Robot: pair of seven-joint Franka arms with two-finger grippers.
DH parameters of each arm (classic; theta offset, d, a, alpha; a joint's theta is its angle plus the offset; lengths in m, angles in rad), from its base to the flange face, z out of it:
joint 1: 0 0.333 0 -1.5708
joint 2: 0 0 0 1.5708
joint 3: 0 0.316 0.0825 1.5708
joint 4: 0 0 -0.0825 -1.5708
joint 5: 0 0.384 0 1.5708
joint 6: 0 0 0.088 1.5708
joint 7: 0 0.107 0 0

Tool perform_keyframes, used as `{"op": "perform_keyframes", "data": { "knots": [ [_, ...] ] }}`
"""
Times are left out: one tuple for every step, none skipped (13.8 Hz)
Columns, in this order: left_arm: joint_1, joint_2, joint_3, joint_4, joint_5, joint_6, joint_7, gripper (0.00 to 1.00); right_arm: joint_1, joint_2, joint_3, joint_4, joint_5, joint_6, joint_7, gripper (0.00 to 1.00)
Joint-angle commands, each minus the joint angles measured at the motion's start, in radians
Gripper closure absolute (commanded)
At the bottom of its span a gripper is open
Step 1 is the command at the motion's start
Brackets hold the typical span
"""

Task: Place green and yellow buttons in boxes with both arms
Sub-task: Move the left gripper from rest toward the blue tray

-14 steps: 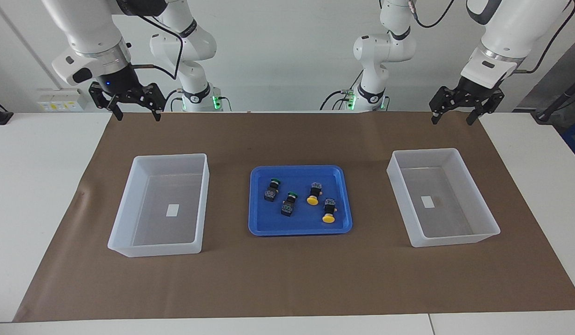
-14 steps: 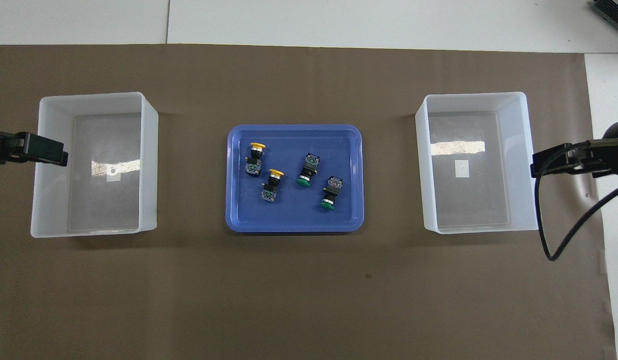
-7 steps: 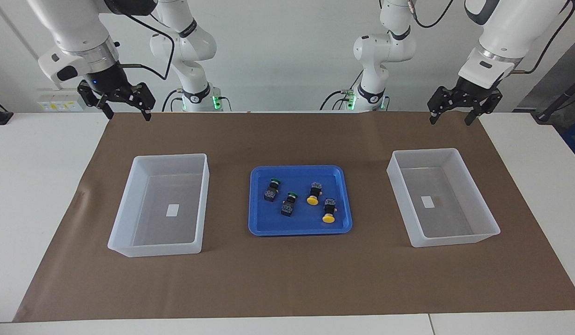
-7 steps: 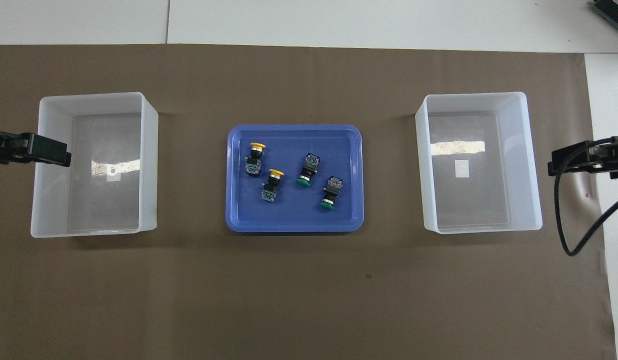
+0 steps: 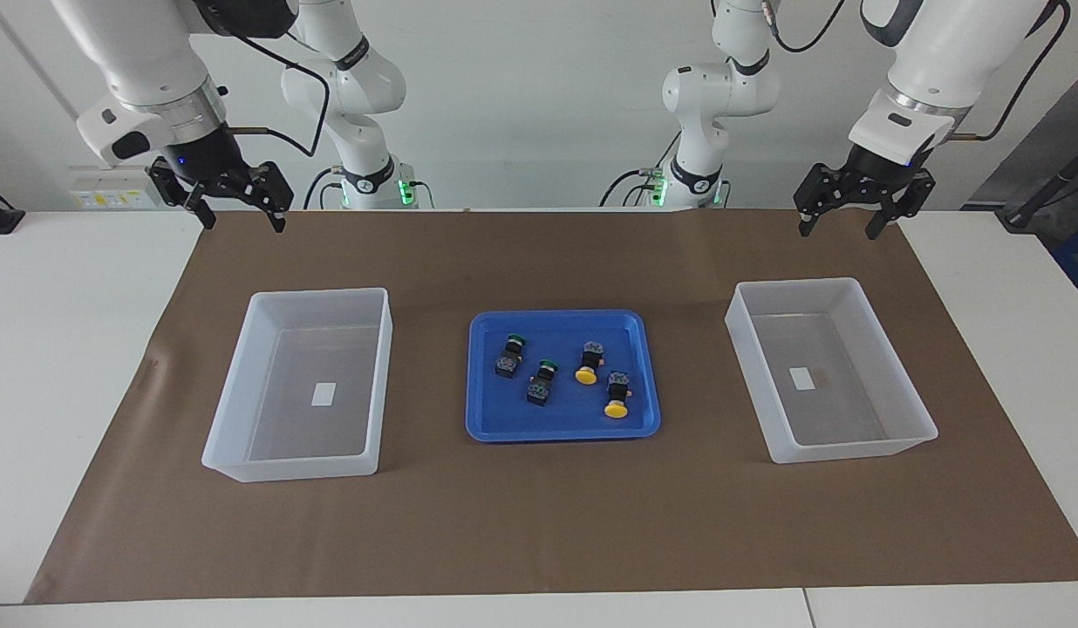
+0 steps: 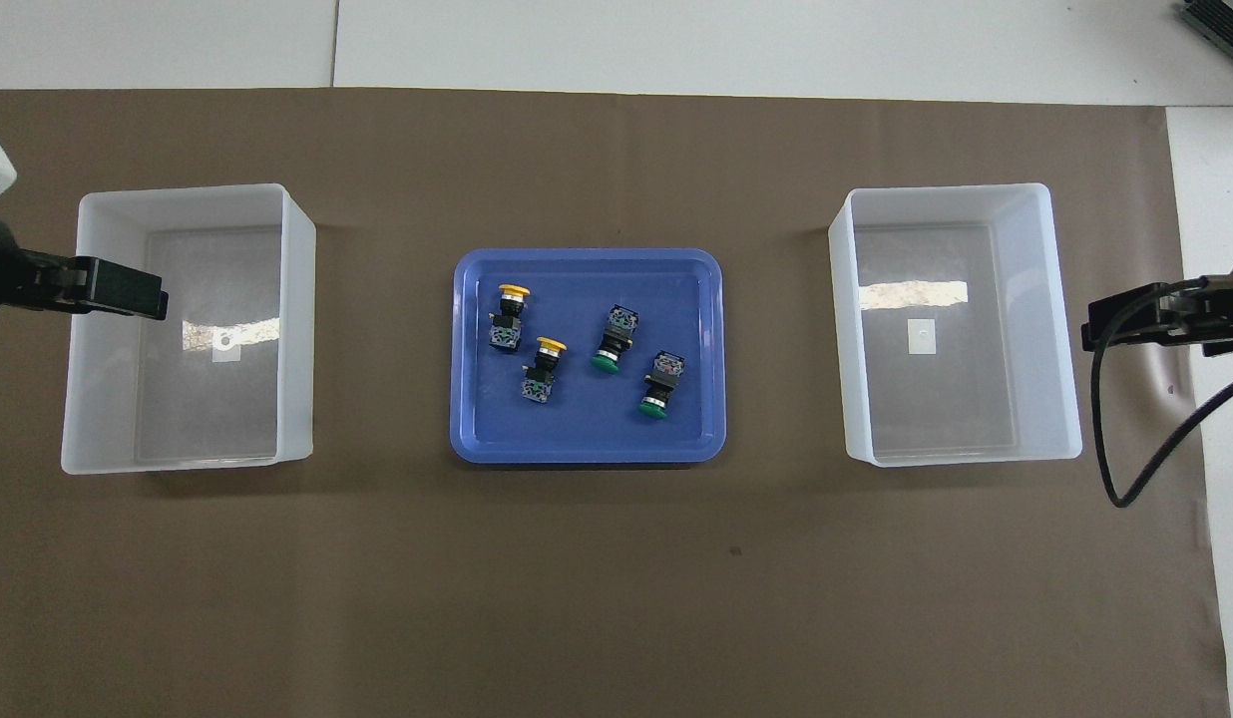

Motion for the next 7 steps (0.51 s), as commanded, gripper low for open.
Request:
{"op": "perform_keyframes", "data": {
  "knots": [
    [-0.069, 0.000, 0.006, -0.042, 0.012, 0.078, -0.003, 0.00, -0.018, -0.036, 0.004, -0.049, 0.011, 0.030, -0.027, 0.00],
    [-0.086, 0.003, 0.006, -0.060, 0.012, 0.110, -0.005, 0.00, -0.018, -0.036, 0.004, -0.055, 0.011, 0.033, -0.027, 0.00],
    [-0.107, 0.015, 0.004, -0.074, 0.012, 0.136, -0.006, 0.00, -0.016, -0.037, 0.004, -0.061, 0.010, 0.044, -0.027, 0.00],
    [-0.139, 0.031, 0.006, -0.091, 0.012, 0.170, -0.009, 0.00, -0.015, -0.037, 0.004, -0.074, 0.009, 0.053, -0.027, 0.00],
    [-0.156, 0.040, 0.006, -0.114, 0.010, 0.217, -0.009, 0.00, -0.015, -0.039, 0.004, -0.075, 0.011, 0.059, -0.025, 0.00],
    [-0.170, 0.045, 0.004, -0.146, 0.009, 0.263, -0.011, 0.00, -0.015, -0.039, 0.004, -0.075, 0.011, 0.063, -0.025, 0.00],
    [-0.198, 0.069, 0.006, -0.172, 0.008, 0.306, -0.017, 0.00, -0.015, -0.040, 0.004, -0.078, 0.011, 0.070, -0.025, 0.00]
  ]
}}
